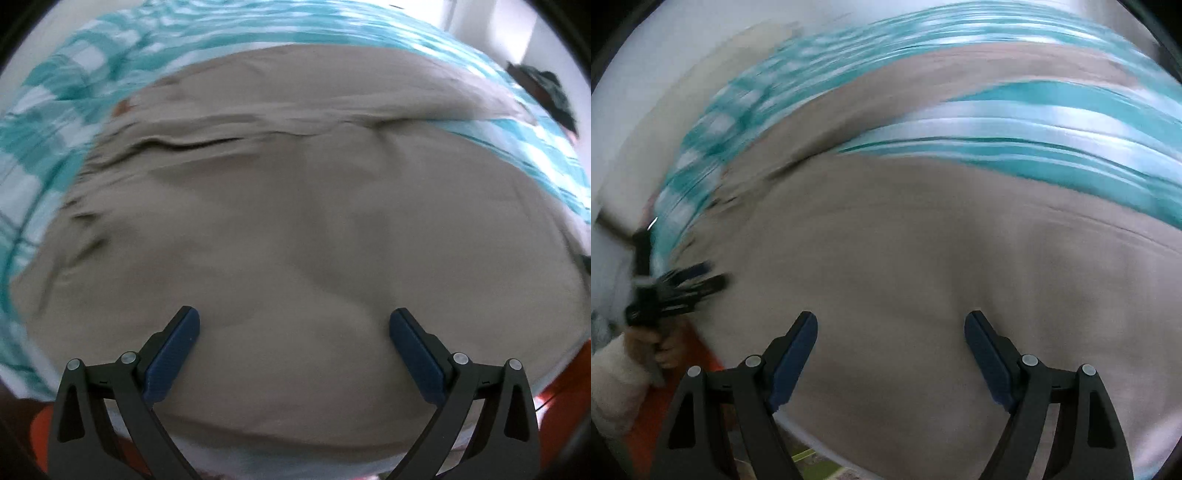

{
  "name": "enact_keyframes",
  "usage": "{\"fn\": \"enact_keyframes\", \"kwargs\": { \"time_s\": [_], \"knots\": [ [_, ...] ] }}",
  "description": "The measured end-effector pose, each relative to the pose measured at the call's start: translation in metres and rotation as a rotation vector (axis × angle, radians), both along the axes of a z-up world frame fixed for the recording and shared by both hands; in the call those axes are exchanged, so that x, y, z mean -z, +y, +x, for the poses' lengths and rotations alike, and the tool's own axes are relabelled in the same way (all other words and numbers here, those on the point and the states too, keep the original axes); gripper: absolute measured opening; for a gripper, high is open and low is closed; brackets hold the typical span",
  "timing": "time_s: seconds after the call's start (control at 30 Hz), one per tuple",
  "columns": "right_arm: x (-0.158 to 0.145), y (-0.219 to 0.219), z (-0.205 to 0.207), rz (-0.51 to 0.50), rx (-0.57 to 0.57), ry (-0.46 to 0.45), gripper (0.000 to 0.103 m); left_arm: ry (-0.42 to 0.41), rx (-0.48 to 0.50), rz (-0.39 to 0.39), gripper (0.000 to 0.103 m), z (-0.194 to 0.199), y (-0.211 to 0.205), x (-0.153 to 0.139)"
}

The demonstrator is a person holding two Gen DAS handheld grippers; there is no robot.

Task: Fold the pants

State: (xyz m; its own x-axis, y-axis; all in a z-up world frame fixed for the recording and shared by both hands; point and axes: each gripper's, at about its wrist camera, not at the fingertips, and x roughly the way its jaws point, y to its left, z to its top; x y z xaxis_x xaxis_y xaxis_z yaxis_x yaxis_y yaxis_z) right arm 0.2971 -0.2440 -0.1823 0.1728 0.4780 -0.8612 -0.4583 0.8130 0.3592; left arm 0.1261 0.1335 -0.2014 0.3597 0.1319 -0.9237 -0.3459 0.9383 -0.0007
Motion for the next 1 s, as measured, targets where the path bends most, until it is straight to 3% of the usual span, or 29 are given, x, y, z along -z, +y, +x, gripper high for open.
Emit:
{"fn": "enact_keyframes", "kwargs": {
  "time_s": [0.07, 0.17, 0.2, 0.3, 0.37, 0.5, 0.6, 0.7, 0.8, 0.83, 0.9, 1.0],
  "knots": [
    [0.001, -0.051, 0.012, -0.017, 0.111, 0.012, 0.08, 0.014, -0.028, 0.013, 0.102, -0.009, 0.013, 0.0],
    [0.003, -0.144, 0.028, -0.137, 0.355, -0.025, 0.079, 0.019, -0.041, 0.051, 0.102, -0.019, 0.021, -0.004],
    [0.002, -0.183, 0.029, -0.11, 0.456, -0.022, 0.078, 0.022, -0.052, 0.061, 0.102, -0.021, 0.022, -0.008],
    [-0.01, -0.23, 0.023, -0.042, 0.593, -0.012, 0.074, -0.026, -0.086, 0.028, 0.102, -0.024, 0.026, -0.029],
    [-0.025, -0.228, 0.019, -0.1, 0.63, -0.032, 0.078, -0.086, -0.09, 0.01, 0.102, -0.006, 0.027, -0.047],
    [-0.056, -0.187, 0.042, -0.038, 0.568, -0.008, 0.078, -0.203, -0.091, 0.03, 0.102, 0.056, 0.034, -0.08],
    [-0.077, -0.126, 0.076, 0.036, 0.441, -0.008, 0.078, -0.245, -0.121, 0.082, 0.102, 0.108, 0.049, -0.079],
    [-0.09, -0.057, 0.112, 0.086, 0.327, -0.03, 0.079, -0.202, -0.188, 0.124, 0.102, 0.151, 0.075, -0.041],
    [-0.093, 0.036, 0.159, 0.112, 0.173, -0.1, 0.079, -0.096, -0.228, 0.143, 0.102, 0.157, 0.092, 0.008],
    [-0.092, 0.058, 0.167, 0.109, 0.131, -0.124, 0.079, -0.055, -0.21, 0.136, 0.102, 0.153, 0.097, 0.037],
    [-0.082, 0.1, 0.184, 0.109, 0.051, -0.149, 0.079, -0.173, -0.204, 0.133, 0.102, 0.135, 0.093, 0.043],
    [-0.053, 0.149, 0.212, 0.097, -0.058, -0.15, 0.079, -0.17, -0.2, 0.158, 0.102, 0.138, 0.09, 0.043]
  ]
}}
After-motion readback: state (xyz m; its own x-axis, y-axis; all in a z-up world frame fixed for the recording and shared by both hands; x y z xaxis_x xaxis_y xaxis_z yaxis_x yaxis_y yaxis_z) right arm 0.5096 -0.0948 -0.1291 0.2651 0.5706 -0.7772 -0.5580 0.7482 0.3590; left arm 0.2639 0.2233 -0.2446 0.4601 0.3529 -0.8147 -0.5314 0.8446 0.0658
